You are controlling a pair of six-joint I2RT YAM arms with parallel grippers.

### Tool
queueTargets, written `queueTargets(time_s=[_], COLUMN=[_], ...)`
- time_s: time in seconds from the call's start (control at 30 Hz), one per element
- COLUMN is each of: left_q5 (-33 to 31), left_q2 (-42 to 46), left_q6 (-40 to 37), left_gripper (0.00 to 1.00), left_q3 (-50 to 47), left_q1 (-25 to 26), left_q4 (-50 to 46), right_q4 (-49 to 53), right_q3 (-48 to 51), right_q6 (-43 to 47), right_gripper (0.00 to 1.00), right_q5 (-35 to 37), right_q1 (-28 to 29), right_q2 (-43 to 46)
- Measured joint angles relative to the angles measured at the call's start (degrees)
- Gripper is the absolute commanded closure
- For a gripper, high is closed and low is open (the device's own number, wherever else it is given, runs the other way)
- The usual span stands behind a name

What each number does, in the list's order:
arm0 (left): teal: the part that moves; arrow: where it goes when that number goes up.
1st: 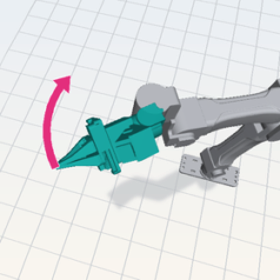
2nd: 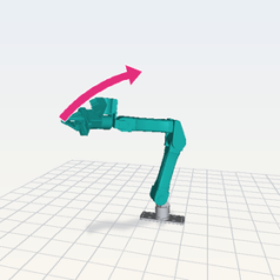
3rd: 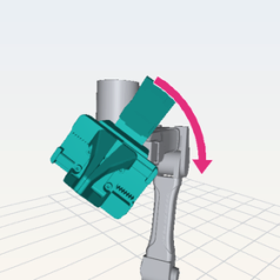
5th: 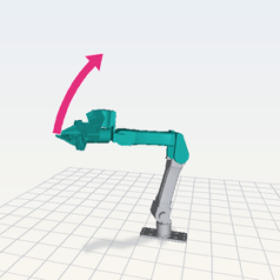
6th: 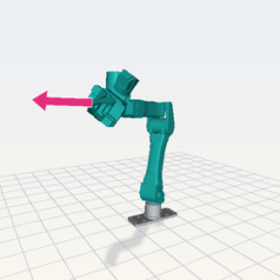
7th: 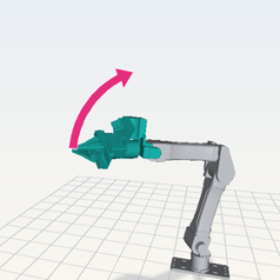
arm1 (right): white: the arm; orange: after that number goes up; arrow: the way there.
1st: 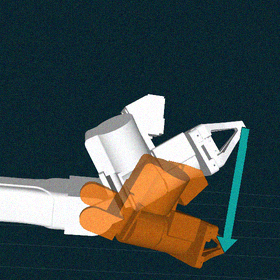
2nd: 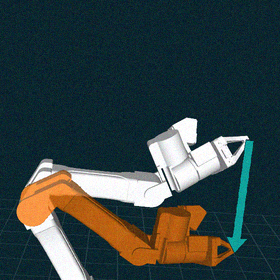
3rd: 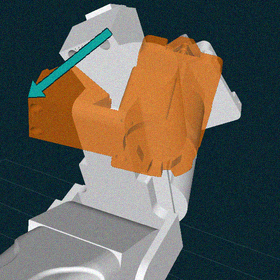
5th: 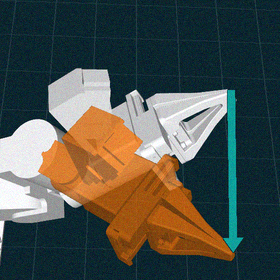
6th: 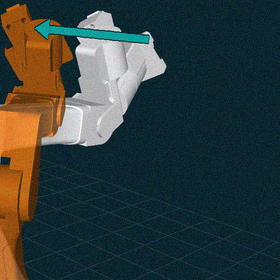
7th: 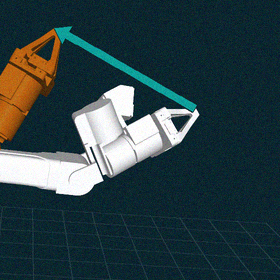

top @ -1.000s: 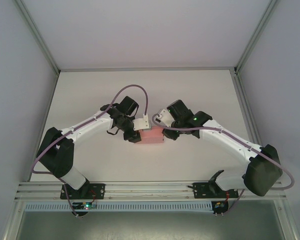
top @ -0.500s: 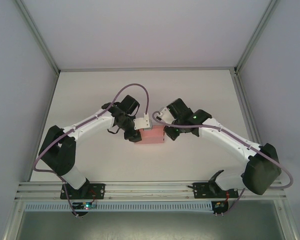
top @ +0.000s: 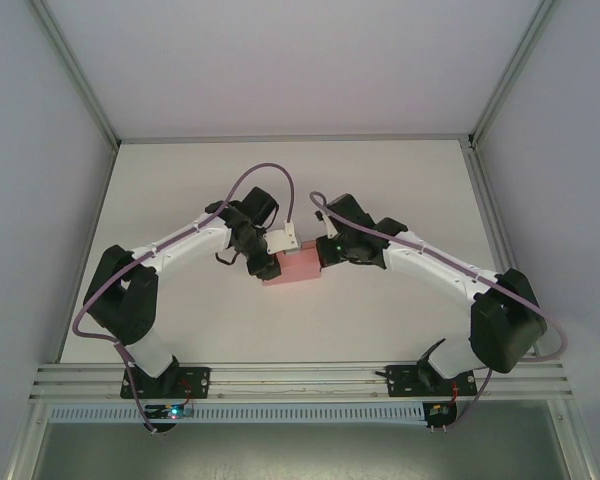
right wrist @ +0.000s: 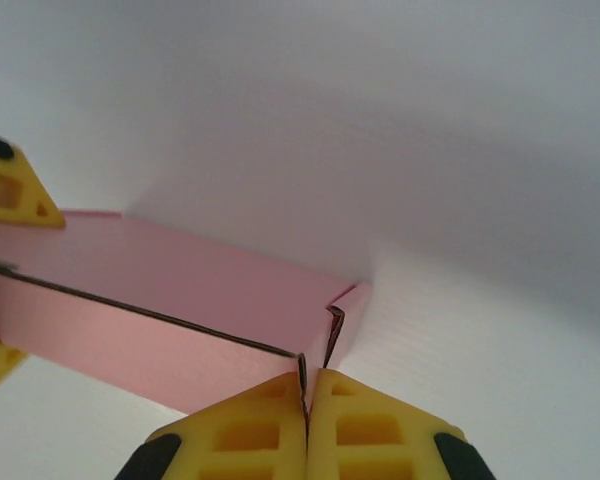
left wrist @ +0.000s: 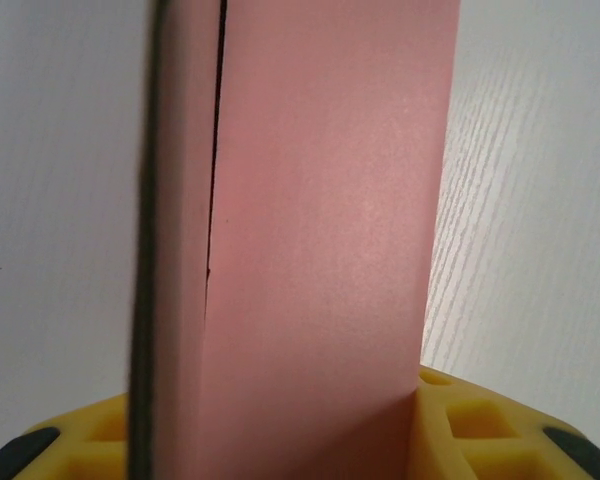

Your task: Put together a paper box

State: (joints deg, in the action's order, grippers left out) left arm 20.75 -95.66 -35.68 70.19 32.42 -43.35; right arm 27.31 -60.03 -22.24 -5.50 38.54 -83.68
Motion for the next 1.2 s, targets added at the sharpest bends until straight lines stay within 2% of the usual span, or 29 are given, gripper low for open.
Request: queueTargets(time_s=[0.2, 0.37, 0.7, 0.87, 0.97, 1.13, 1.2], left_q5=[-0.2, 0.0, 0.2, 0.2, 0.5, 0.6, 0.1], left_q2=[-0.5, -1.0, -1.2, -1.8, -2.2, -2.2, -1.8], left_q6=[1.0, 1.3, 1.7, 1.9, 2.3, 4.5, 5.6], left_gripper=[0.64, 0.64, 0.64, 0.52, 0.35, 0.0, 0.0], left_q3=[0.6, 0.7, 1.0, 2.1, 3.3, 6.3, 6.6], left_q1=[-0.3, -0.3, -0.3, -0.3, -0.1, 0.1, 0.2], left_q4=[0.0, 0.0, 0.1, 0.0, 0.0, 0.5, 1.1], right_q4=[-2.5, -4.7, -18.9, -25.4, -25.7, -22.0, -20.2], right_q3=[0.6, 2.6, 12.9, 16.5, 15.9, 13.0, 12.3], right_q6=[-6.5, -6.2, -1.9, -1.7, -1.6, -3.0, -3.6], right_gripper=[1.0, 1.0, 1.0, 1.0, 1.0, 1.0, 1.0], right_q5=[1.9, 6.9, 14.5, 15.8, 16.9, 18.5, 19.2], right_q1=[1.0, 2.8, 5.4, 5.5, 5.6, 6.6, 6.9], right_q2=[0.0, 0.1, 3.8, 4.6, 3.7, 2.4, 2.4])
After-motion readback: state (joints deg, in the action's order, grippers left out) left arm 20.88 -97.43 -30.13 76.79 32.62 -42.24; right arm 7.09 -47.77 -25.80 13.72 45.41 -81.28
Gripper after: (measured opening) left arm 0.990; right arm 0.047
